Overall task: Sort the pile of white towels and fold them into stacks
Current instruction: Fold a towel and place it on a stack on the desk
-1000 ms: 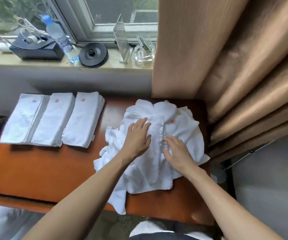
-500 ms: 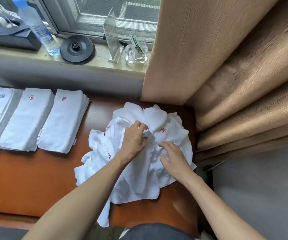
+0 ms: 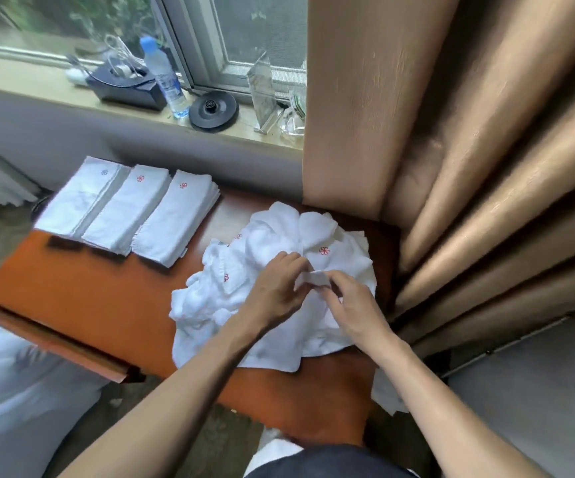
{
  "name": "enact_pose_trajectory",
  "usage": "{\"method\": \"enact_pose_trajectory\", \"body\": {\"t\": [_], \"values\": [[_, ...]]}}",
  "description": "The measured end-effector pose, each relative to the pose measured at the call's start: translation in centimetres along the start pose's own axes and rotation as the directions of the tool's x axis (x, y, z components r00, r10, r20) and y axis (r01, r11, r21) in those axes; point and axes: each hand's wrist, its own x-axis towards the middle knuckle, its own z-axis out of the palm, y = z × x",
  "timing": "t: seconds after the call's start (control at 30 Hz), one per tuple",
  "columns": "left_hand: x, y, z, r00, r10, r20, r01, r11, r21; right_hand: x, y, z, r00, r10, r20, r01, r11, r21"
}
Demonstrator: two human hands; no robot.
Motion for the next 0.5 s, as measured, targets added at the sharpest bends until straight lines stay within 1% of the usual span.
{"method": "enact_pose_trajectory", "body": {"t": [0.1, 0.17, 0.23, 0.27, 0.33, 0.4, 0.5], "values": [[0.1, 2.9, -0.9, 0.999, 0.020, -0.036, -0.018, 0.998, 0.060, -1.0, -0.6, -3.3, 0.998, -0.060, -0.029, 0.060, 0.998, 0.014], [0.0, 4.7, -1.2, 0.994, -0.047, -0.098, 0.051, 0.998, 0.047, -1.9, -0.9, -5.2, 0.996, -0.073, -0.048, 0.076, 0.995, 0.063], [-0.3, 6.8, -1.2, 0.973, -0.132, -0.188, 0.128, 0.991, -0.032, -3.3, -0.6, -6.9, 0.997, -0.067, -0.039, 0.071, 0.989, 0.126], [-0.4, 8.1, -1.2, 0.958, -0.166, -0.232, 0.147, 0.984, -0.097, -4.2, -0.5, -7.6, 0.998, -0.065, -0.023, 0.067, 0.987, 0.144], [-0.1, 10.8, -1.4, 0.936, -0.205, -0.285, 0.123, 0.952, -0.279, -5.8, -0.3, -9.0, 0.996, -0.094, 0.004, 0.092, 0.984, 0.152], [0.2, 13.2, -1.7, 0.932, -0.216, -0.290, 0.085, 0.910, -0.406, -7.1, -0.2, -10.1, 0.990, -0.140, -0.023, 0.142, 0.976, 0.165], [0.4, 15.8, -1.7, 0.946, -0.183, -0.267, 0.047, 0.894, -0.445, -8.1, 0.0, -11.9, 0.985, -0.155, -0.071, 0.164, 0.975, 0.152]]}}
